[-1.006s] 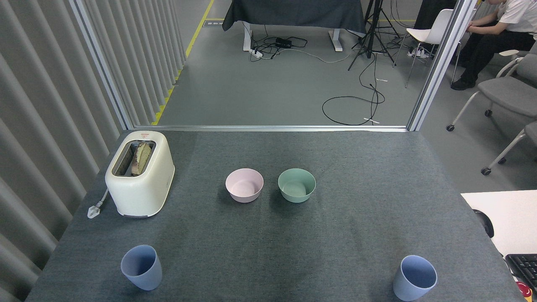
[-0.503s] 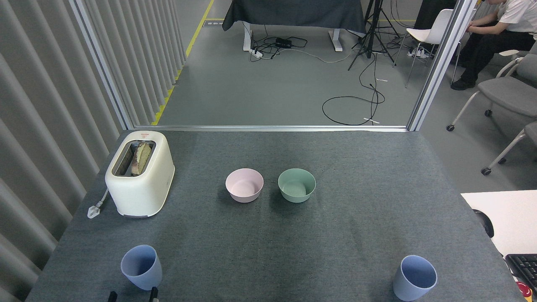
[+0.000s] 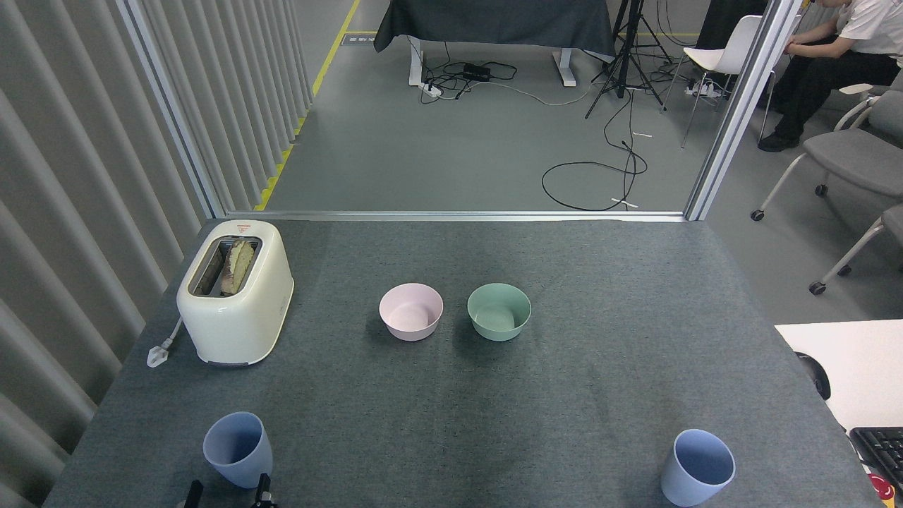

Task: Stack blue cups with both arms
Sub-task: 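Reach the left gripper to the blue cup nearest it and grasp it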

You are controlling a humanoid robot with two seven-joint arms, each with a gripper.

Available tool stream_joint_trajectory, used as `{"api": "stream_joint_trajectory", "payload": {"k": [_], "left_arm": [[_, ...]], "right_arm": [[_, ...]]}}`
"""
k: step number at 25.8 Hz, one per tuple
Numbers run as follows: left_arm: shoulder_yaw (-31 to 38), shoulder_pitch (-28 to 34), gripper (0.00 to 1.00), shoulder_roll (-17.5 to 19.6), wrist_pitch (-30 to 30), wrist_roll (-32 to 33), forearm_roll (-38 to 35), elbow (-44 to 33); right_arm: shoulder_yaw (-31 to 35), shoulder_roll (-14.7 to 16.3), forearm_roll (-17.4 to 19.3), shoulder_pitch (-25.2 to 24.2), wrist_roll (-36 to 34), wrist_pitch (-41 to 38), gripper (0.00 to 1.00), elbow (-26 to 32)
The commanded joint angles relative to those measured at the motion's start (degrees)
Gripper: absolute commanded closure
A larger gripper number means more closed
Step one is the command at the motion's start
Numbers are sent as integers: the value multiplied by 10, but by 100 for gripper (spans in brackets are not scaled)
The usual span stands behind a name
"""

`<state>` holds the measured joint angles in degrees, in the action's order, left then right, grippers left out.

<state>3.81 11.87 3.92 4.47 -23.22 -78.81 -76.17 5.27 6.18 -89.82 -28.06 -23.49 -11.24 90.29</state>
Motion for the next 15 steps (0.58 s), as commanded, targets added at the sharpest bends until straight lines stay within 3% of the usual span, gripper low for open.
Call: {"api": "stream_joint_trajectory", "payload": {"k": [1,15], "left_arm": [[-8,-9,1,0,0,0,-1,9],[-8,-67,1,0,-3,9,-7,67]], "right_arm": [[0,0,0,0,-1,0,0,-1],[-1,1,0,0,-4,0,0,-4]]}}
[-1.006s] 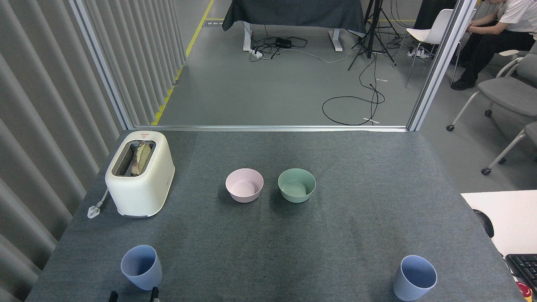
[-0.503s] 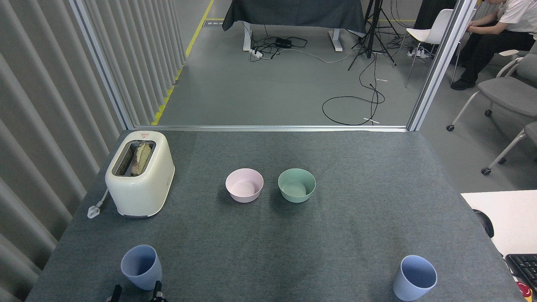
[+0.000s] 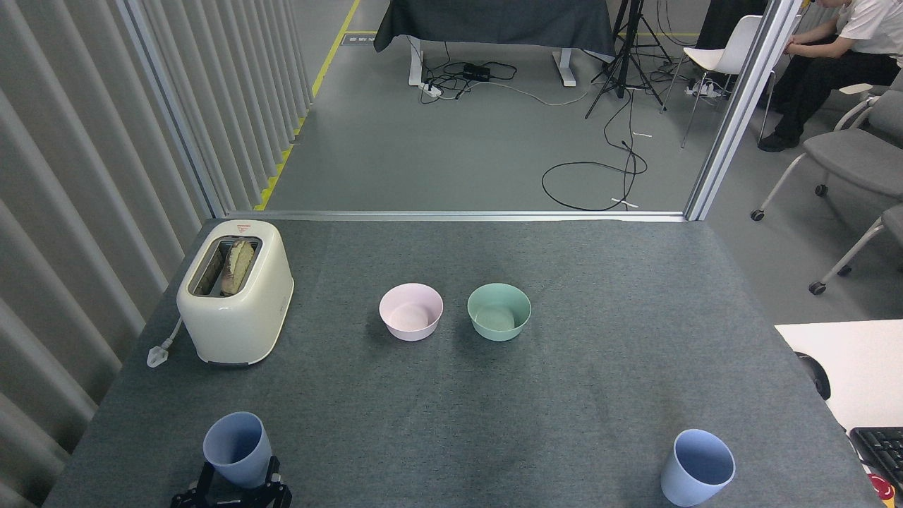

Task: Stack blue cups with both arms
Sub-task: 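Reach the left gripper to the blue cup nearest it and grasp it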

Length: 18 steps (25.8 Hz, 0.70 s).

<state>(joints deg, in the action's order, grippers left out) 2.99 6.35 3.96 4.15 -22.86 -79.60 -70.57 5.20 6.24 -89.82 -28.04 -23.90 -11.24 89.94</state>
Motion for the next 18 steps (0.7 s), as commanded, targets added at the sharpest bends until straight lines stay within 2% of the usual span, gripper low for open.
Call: {"api": "stream_joint_trajectory", "payload": {"k": [1,6,13,16,18], "left_arm": [[0,-19,1,0,0,11,1,19],[0,-32,3,1,0,12,1,35],[0,-28,36,7,5,9,1,27],[-11,-24,40,4,10,9,1,-4],[-62,-24,41,4,6,9,0,-15]], "right_arm": [[0,0,0,0,0,0,0,0],[0,0,0,-1,-3,0,0,0],[-1,0,0,-1,-4,0,0,0],[-2,0,0,-1,-4,0,0,0],[-2,0,-1,-1,-4,1,0,0]]}}
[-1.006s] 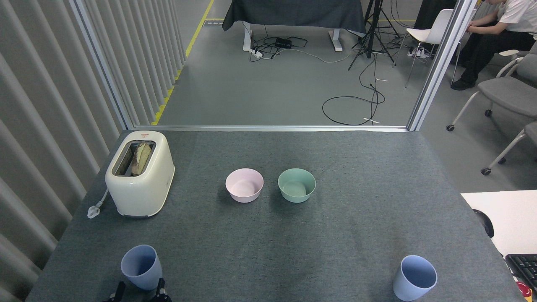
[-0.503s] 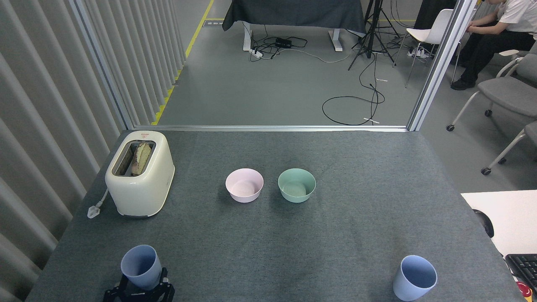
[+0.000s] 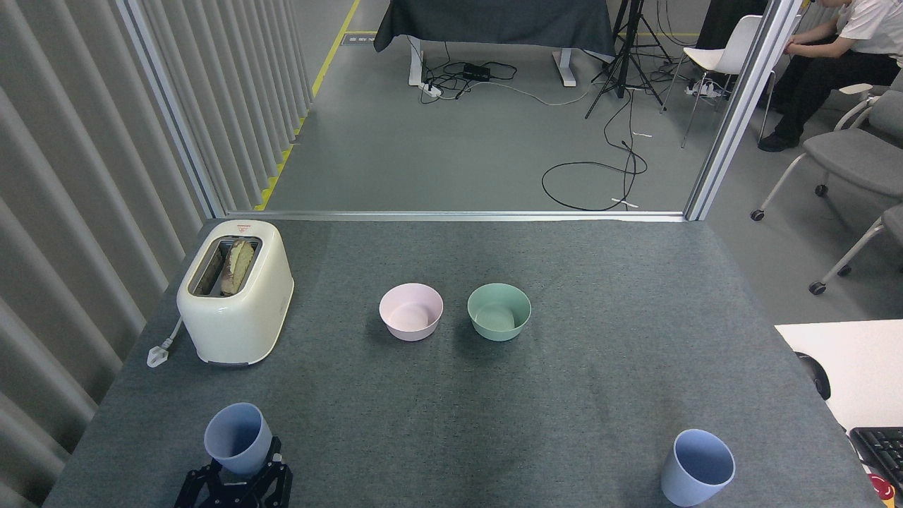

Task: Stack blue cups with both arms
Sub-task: 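Slide the grasped blue cup with the left gripper toward the table center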

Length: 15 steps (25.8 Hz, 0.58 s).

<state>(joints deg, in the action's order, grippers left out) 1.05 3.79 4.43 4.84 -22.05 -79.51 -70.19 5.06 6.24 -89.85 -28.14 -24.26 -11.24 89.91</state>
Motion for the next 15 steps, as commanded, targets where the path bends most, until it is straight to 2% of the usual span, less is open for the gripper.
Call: {"api": "stream_joint_trajectory", "payload": {"k": [1,6,11,15], "left_arm": [[-72,1,41,-2,-2,1,-2,-21],[-171,-13,41,-13,-3,1,-57,-35],[-196,-18,41,-57,-2,2,-130,-27],[-232,-20,41,-77,-6,0,-144,2]], "right_arm": [[0,0,-1,0,0,1,0,0],[0,0,-1,0,0,1,0,0],[0,0,-1,0,0,1,0,0],[-1,0,-1,-1,0,3,0,0]]}}
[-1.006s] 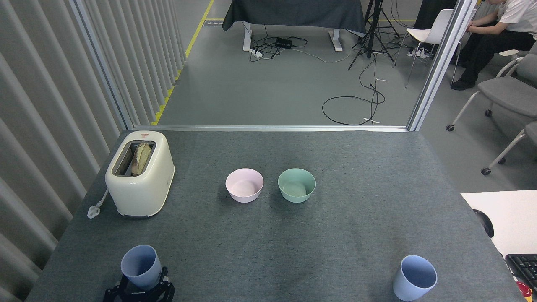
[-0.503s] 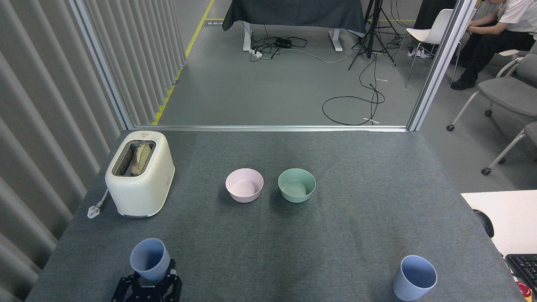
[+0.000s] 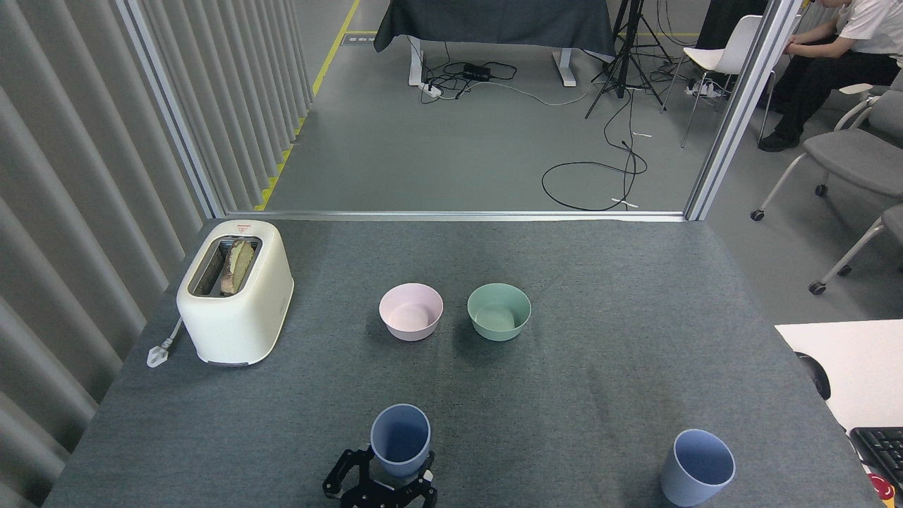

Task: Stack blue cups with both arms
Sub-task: 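Slide the grasped blue cup with the left gripper toward the table center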

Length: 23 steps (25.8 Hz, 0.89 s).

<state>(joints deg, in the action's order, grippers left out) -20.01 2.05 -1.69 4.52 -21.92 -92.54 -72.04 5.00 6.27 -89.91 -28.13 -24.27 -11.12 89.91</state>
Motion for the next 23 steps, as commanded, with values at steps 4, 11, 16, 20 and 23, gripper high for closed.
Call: {"api": "stream_joint_trajectory", "payload": {"k": [4,11,16,20,23], "left_arm": [[-21,-21,41,-38,-3,-2,-13,55],[-21,-40,40,-34,-19,-18,-12,96],[-20,-40,37,-31,-22,-18,-9,103],[-19,-38,4,-36,-24,-17,-1,103],[-19,-35,0,-37,-24,-16,4,98]], "right_arm": [[-4,1,0,-3,0,4,0,0],[-3,1,0,-3,-1,3,0,0],[-4,1,0,-3,-1,3,0,0],[-4,1,0,-3,-1,3,0,-1],[-4,1,0,-3,-1,3,0,-1]]}}
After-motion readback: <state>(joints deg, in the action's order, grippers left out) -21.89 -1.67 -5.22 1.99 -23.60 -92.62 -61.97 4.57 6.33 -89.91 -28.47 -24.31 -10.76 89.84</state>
